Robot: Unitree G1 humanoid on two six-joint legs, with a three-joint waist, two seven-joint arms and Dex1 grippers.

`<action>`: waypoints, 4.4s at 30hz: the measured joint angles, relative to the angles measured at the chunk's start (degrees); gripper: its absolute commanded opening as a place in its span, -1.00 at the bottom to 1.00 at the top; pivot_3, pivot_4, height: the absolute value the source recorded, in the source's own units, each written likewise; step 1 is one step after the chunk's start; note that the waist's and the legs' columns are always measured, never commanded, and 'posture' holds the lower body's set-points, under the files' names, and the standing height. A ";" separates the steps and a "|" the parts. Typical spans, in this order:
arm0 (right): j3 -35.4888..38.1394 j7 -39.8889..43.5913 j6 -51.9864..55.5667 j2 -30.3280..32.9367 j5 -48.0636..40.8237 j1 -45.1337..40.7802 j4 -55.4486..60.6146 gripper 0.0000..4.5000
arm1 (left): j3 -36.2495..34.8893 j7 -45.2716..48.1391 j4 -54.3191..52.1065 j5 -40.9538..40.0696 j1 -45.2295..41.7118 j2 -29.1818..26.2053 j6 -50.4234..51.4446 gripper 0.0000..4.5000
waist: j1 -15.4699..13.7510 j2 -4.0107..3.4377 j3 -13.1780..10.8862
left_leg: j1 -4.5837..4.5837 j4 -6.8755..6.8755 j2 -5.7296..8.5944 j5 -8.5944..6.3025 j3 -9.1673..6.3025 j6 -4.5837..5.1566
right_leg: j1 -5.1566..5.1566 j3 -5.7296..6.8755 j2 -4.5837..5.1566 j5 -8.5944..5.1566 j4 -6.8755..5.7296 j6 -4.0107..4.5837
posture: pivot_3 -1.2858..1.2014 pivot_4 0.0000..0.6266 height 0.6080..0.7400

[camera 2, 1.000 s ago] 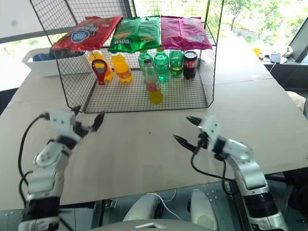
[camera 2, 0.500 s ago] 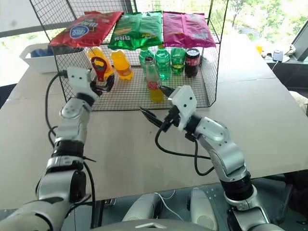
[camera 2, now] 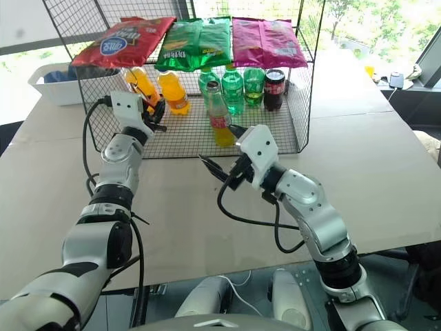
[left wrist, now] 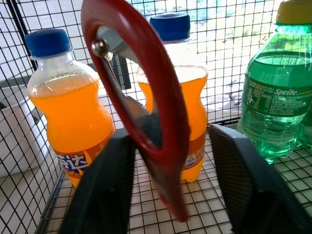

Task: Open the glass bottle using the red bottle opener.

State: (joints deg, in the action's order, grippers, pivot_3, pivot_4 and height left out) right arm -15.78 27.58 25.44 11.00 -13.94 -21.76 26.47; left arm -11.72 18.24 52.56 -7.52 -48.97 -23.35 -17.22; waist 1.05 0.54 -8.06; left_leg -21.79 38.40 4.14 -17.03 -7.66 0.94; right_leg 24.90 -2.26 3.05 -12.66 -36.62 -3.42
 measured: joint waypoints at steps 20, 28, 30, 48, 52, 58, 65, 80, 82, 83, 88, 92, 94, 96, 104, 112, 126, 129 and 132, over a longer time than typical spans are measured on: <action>-1.16 0.85 -2.00 0.00 0.36 0.02 -0.21 1.00 | 6.88 -29.56 -5.21 24.15 6.00 -7.38 -9.20 -0.99 | -0.09 0.13 0.08 | 0.01 0.08 0.20 0.01 -0.01 0.01 | 0.04 0.12 0.13 0.00 -0.16 0.00 | 0.03 -0.52 1.00; -1.12 0.98 -1.96 0.65 0.32 0.19 -0.20 1.00 | 4.41 -26.02 -17.58 15.65 12.99 -3.74 -5.60 -0.99 | -0.23 0.14 0.09 | 0.00 0.12 0.20 0.00 0.01 0.02 | 0.03 0.13 0.23 0.00 -0.19 0.00 | 0.03 -0.52 1.00; -0.61 0.92 -0.29 1.04 -0.89 0.88 0.21 1.00 | 2.53 -16.53 -26.85 1.87 16.80 1.47 0.81 -0.99 | -0.14 0.18 0.11 | -0.05 0.16 0.22 0.00 0.00 0.04 | 0.02 0.15 0.53 0.00 -0.19 0.00 | 0.03 -0.52 1.00; 9.39 4.58 40.09 9.49 -33.44 1.28 7.62 1.00 | 2.73 17.01 -60.68 -66.09 32.59 -4.49 70.65 -0.99 | 0.96 0.18 0.11 | 0.16 0.22 0.06 -0.02 0.06 0.07 | -0.16 0.04 0.11 -0.01 -0.22 0.01 | 0.03 -0.52 1.00; 10.87 4.36 45.97 10.91 -41.43 1.28 8.44 1.00 | 5.02 21.99 -61.10 -67.29 32.64 -5.72 75.72 -0.99 | 0.93 0.18 0.11 | 0.18 0.22 0.00 -0.02 0.09 0.07 | -0.15 0.03 0.09 -0.01 -0.22 0.02 | 0.03 -0.52 1.00; 12.56 0.93 49.29 9.96 -49.09 1.28 8.19 1.00 | 7.07 27.94 -62.27 -66.13 32.33 -7.02 78.24 -0.99 | 0.90 0.18 0.11 | 0.18 0.20 -0.03 -0.02 0.13 0.06 | -0.15 -0.02 0.11 -0.01 -0.21 0.02 | 0.03 -0.52 1.00; 12.51 -3.87 50.24 9.39 -53.99 0.88 6.66 1.00 | 7.77 31.43 -64.09 -64.80 32.53 -7.65 78.44 -0.99 | 0.82 0.18 0.10 | 0.18 0.20 -0.04 -0.02 0.15 0.07 | -0.14 -0.04 0.17 -0.01 -0.19 0.02 | 0.03 -0.52 1.00; 12.27 -9.84 50.07 8.85 -61.49 -1.30 3.15 0.14 | 8.76 32.03 -66.71 -62.54 34.10 -5.23 77.52 -1.00 | 0.78 0.18 0.10 | 0.18 0.17 -0.06 -0.02 0.17 0.07 | -0.14 -0.06 0.19 -0.01 -0.17 0.02 | 0.03 -0.52 1.00; 12.27 -10.42 50.05 9.07 -62.04 -1.30 2.58 -0.36 | 8.89 32.04 -67.40 -62.41 34.11 -4.90 77.20 -1.00 | 0.79 0.18 0.10 | 0.18 0.16 -0.08 -0.02 0.17 0.07 | -0.13 -0.06 0.19 -0.01 -0.17 0.02 | 0.03 -0.52 1.00; 12.27 -10.58 50.03 9.26 -62.31 -1.30 2.44 -0.58 | 8.90 32.07 -67.48 -62.37 34.17 -4.81 77.12 -1.00 | 0.79 0.18 0.10 | 0.18 0.16 -0.09 -0.02 0.17 0.07 | -0.13 -0.06 0.19 -0.01 -0.17 0.02 | 0.03 -0.52 1.00; 12.06 -10.98 49.53 9.48 -63.33 -1.30 1.41 -0.97 | 8.77 33.24 -68.26 -62.47 34.60 -4.99 76.84 -1.00 | 0.80 0.18 0.10 | 0.19 0.15 -0.10 -0.02 0.19 0.07 | -0.13 -0.07 0.18 -0.01 -0.17 0.02 | 0.03 -0.52 1.00; 11.45 -11.67 49.38 9.22 -64.63 -1.30 0.42 -0.97 | 8.72 33.76 -68.39 -62.48 35.06 -5.54 76.87 -1.00 | 0.81 0.18 0.10 | 0.19 0.15 -0.09 -0.02 0.20 0.07 | -0.13 -0.08 0.17 -0.01 -0.16 0.02 | 0.03 -0.52 1.00; 11.25 -12.00 49.35 9.08 -64.97 -1.30 0.16 -0.97 | 8.64 33.82 -68.38 -62.51 35.18 -5.73 77.01 -1.00 | 0.81 0.18 0.10 | 0.19 0.15 -0.10 -0.03 0.19 0.08 | -0.13 -0.07 0.16 -0.01 -0.16 0.02 | 0.03 -0.52 1.00; 11.20 -12.76 49.27 8.81 -65.32 -1.30 -0.13 -0.97 | 8.27 33.32 -68.38 -62.73 35.18 -5.78 77.50 -1.00 | 0.79 0.17 0.10 | 0.19 0.15 -0.10 -0.03 0.19 0.08 | -0.13 -0.07 0.17 -0.01 -0.16 0.02 | 0.03 -0.52 1.00; 10.48 -14.34 47.13 8.33 -63.05 -1.65 -0.30 -1.00 | 7.22 32.03 -67.69 -62.88 34.42 -5.13 77.37 -0.51 | 0.80 0.17 0.10 | 0.19 0.15 -0.08 -0.03 0.21 0.08 | -0.13 -0.07 0.10 -0.01 -0.16 0.02 | 0.03 -0.52 1.00; 10.90 -15.76 44.30 10.85 -58.44 -1.20 -0.44 -1.00 | 6.94 31.10 -66.93 -59.72 34.88 -5.17 74.54 0.98 | 0.61 0.17 0.10 | 0.18 0.14 -0.08 -0.03 0.21 0.08 | -0.12 -0.07 0.09 -0.01 -0.15 0.02 | 0.03 -0.52 1.00; 17.69 -18.82 31.63 18.11 -39.03 3.86 -1.03 -1.00 | 5.23 25.48 -60.28 -27.04 29.75 -3.02 38.11 0.98 | -0.82 0.16 0.10 | 0.21 0.05 -0.10 -0.03 0.40 0.07 | -0.11 -0.20 0.20 0.00 -0.10 0.02 | 0.03 -0.52 1.00; 17.30 -19.21 27.71 16.48 -33.34 3.31 -2.28 -1.00 | 8.79 19.56 -53.03 -13.12 27.08 -0.74 25.63 0.98 | -0.96 0.17 0.10 | 0.18 0.04 -0.09 -0.03 0.42 0.07 | -0.09 -0.22 0.21 0.00 -0.08 0.01 | 0.03 -0.52 1.00; 15.67 -18.97 26.47 14.96 -30.47 2.87 -2.32 -1.00 | 10.72 15.50 -48.63 -7.06 25.15 1.99 20.17 0.98 | -0.84 0.17 0.09 | 0.05 0.04 -0.10 -0.04 0.39 0.09 | 0.03 -0.21 0.24 0.00 -0.06 0.01 | 0.03 -0.52 1.00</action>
State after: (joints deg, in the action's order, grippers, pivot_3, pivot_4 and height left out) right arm -0.11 8.61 51.91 25.96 -44.41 -18.89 24.15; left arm -0.99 33.74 3.93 -14.58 -23.82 -21.36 2.95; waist 0.22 0.72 -7.97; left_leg -21.73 38.44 4.04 -17.07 -7.27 1.03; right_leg 24.93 -2.47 3.30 -12.66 -36.68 -3.40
